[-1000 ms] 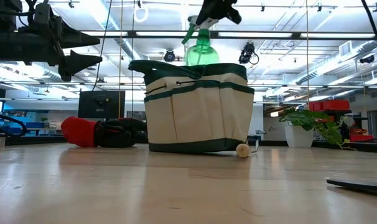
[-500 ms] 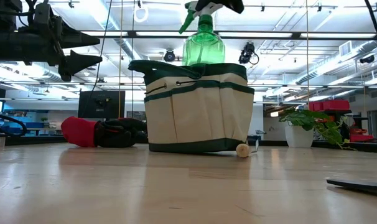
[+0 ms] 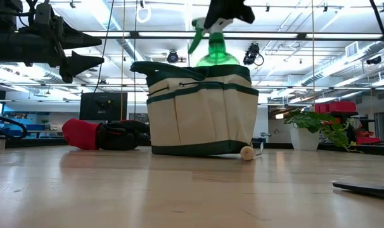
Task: Pick & Place Garden tools in Gardening bag
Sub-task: Put the green spray bottle into the white bag
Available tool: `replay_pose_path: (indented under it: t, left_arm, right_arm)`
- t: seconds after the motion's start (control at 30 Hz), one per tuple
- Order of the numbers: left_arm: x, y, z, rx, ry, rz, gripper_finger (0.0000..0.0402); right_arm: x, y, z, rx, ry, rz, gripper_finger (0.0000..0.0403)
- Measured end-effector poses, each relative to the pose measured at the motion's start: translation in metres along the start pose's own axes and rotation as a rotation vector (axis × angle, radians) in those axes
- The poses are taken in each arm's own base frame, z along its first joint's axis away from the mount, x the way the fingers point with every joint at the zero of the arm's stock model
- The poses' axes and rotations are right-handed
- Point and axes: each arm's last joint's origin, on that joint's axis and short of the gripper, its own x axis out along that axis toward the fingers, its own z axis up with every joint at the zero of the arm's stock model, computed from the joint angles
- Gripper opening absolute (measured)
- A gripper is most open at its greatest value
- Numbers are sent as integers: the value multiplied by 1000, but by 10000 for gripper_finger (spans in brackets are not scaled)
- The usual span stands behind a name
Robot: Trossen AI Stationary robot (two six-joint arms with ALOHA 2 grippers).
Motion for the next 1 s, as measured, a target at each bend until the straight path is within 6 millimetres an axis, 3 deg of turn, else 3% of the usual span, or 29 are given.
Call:
replay_pose_path:
  t: [0.5,1.0]
  left_arm:
    - [0,0,0,0,-1,0,291]
    - [0,0,0,0,-1,1,291]
  right_arm:
    - [36,8,-27,20,47,58,40]
    - [48,25,-50,26,33,41,40]
